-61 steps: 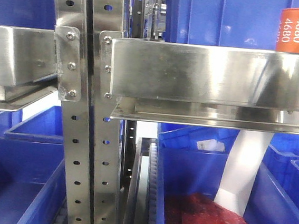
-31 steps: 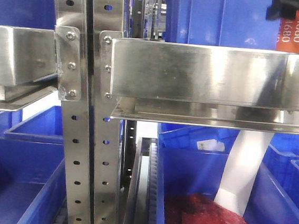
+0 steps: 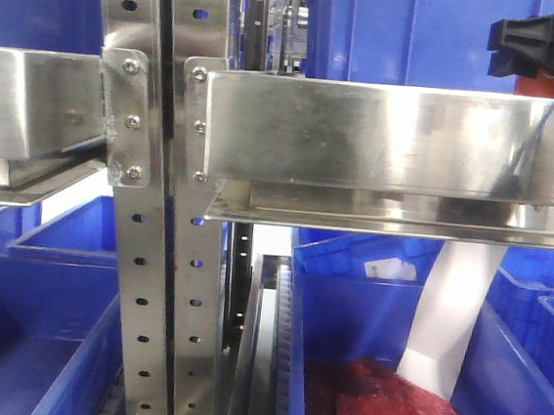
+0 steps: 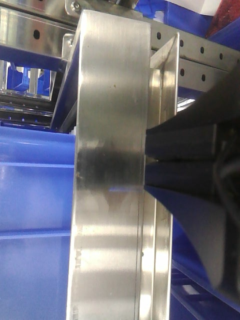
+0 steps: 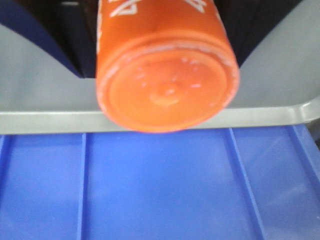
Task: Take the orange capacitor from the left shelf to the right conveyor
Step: 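Close the right gripper around the orange capacitor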
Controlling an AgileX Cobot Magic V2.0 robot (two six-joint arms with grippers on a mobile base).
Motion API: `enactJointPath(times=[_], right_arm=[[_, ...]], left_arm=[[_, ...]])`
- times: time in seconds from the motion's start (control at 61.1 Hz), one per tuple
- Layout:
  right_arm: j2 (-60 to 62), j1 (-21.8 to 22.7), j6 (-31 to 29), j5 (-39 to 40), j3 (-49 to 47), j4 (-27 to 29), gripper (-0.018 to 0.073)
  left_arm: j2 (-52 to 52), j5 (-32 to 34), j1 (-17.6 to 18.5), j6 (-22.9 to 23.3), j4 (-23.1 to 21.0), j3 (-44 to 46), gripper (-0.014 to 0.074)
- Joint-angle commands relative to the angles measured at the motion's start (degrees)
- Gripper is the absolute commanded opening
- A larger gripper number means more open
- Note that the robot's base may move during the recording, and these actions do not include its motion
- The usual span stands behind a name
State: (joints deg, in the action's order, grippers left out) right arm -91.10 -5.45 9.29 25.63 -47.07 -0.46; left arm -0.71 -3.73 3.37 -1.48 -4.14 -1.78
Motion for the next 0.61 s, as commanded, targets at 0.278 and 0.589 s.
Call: enactJointPath(times=[0.278,0.589], right_arm=[[13.54,0.13,0.20,-5.82,-2.01,-6.93,0.0068],[32.14,0.13,0.20,-20.24,1.04,-6.99,0.0068]], left_arm=[[-0.66,5.13,-0.03,0.08,-0.10,0.27,-0.0127],[-0.66,5.13,-0.03,0.08,-0.10,0.27,-0.0127]])
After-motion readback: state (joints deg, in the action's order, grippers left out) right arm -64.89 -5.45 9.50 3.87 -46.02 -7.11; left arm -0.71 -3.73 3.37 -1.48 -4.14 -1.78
